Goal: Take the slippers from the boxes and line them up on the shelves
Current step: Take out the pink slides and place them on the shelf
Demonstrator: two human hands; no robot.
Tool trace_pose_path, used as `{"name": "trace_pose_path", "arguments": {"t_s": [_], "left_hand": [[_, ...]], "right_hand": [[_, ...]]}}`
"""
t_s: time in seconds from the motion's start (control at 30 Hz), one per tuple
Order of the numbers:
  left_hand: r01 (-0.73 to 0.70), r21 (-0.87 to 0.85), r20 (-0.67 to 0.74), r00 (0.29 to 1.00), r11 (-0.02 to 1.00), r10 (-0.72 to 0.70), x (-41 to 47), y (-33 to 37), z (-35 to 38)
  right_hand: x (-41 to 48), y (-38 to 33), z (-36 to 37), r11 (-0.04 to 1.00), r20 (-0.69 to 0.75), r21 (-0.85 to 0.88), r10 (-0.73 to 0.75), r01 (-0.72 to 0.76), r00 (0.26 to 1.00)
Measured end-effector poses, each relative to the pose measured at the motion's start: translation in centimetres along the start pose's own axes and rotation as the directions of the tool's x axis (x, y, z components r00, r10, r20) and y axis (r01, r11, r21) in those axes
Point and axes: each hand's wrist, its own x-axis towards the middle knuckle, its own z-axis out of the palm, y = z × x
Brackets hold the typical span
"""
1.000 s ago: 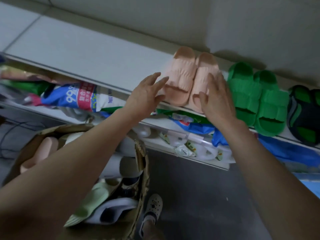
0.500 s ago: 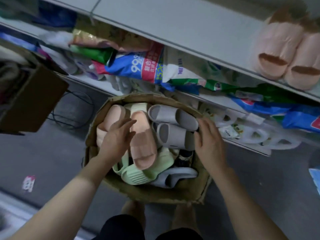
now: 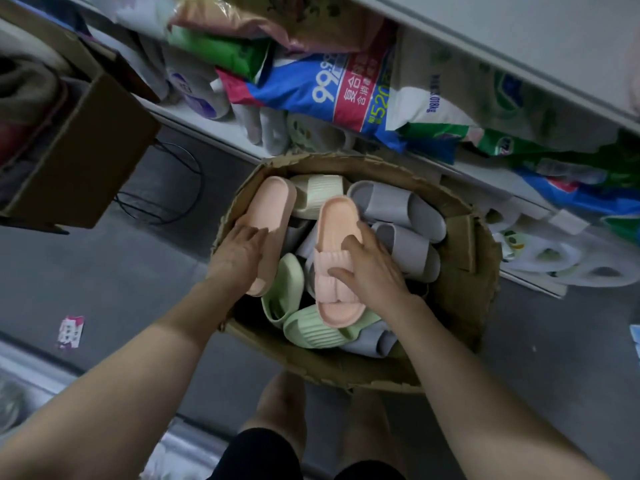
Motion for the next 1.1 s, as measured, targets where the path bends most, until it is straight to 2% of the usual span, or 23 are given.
{"name": "trace_pose_path", "arguments": {"t_s": [0.13, 0.2, 0.33, 0.43, 0.53, 0.6, 0.7, 0.8, 0.87, 0.93, 1.0, 1.1], "left_hand": [[-0.014, 0.009, -0.023, 1.000, 1.000, 0.015, 0.8, -0.2, -1.0], [-0.062, -0.025, -0.109, 0.992, 0.998, 0.059, 0.7, -0.1, -1.7], [-0.176, -0.058, -0.260, 0.953, 0.983, 0.155, 0.5, 2.5, -4.7], [-0.247, -0.087, -0.256, 0.942, 0.965, 0.218, 1.2, 6.1, -5.6], [-0.282, -0.136, -0.214, 0.944, 0.950, 0.250, 2.8, 9.4, -4.2], [-0.237, -0.231, -0.172, 0.964, 0.944, 0.201, 3.7, 10.7, -2.5], [-0.110, -0.380, -0.118, 0.991, 0.918, 0.070, 4.0, 10.6, -0.4], [0.041, -0.393, 0.019, 0.999, 0.919, -0.037, 3.4, 9.0, 1.3], [0.098, -0.436, 0.101, 0.993, 0.894, -0.059, 2.9, 8.1, 1.9], [0.115, -0.484, 0.126, 0.990, 0.867, -0.061, 2.7, 7.7, 2.1], [0.143, -0.571, 0.140, 0.987, 0.808, -0.076, 2.9, 7.2, 2.4], [0.237, -0.724, 0.227, 0.969, 0.647, -0.100, 3.4, 6.6, 2.7]], "right_hand": [[-1.8, 0.7, -1.3, 0.989, -0.057, 0.148, 0.019, -0.010, 0.998], [-3.0, 1.3, -2.4, 0.983, -0.119, 0.180, 0.058, -0.036, 0.991], [-4.3, 3.3, -4.9, 0.989, -0.220, 0.104, 0.123, -0.103, 0.968], [-3.9, 4.8, -5.6, 0.984, -0.179, 0.065, 0.176, -0.167, 0.968], [-3.0, 6.0, -4.7, 0.974, -0.196, 0.118, 0.216, -0.196, 0.957], [-2.7, 6.8, -3.5, 0.958, -0.189, 0.173, 0.260, -0.228, 0.947], [-2.8, 7.6, -2.2, 0.886, -0.153, 0.346, 0.379, -0.309, 0.913], [-3.2, 8.2, -1.2, 0.784, -0.088, 0.473, 0.497, -0.403, 0.863], [-3.5, 8.4, -0.6, 0.729, -0.031, 0.544, 0.513, -0.416, 0.858], [-3.6, 8.4, -0.3, 0.703, 0.003, 0.584, 0.498, -0.406, 0.867], [-3.6, 8.5, -0.2, 0.683, 0.019, 0.604, 0.502, -0.410, 0.865], [-3.7, 8.8, -0.5, 0.626, 0.052, 0.654, 0.524, -0.425, 0.850]]}}
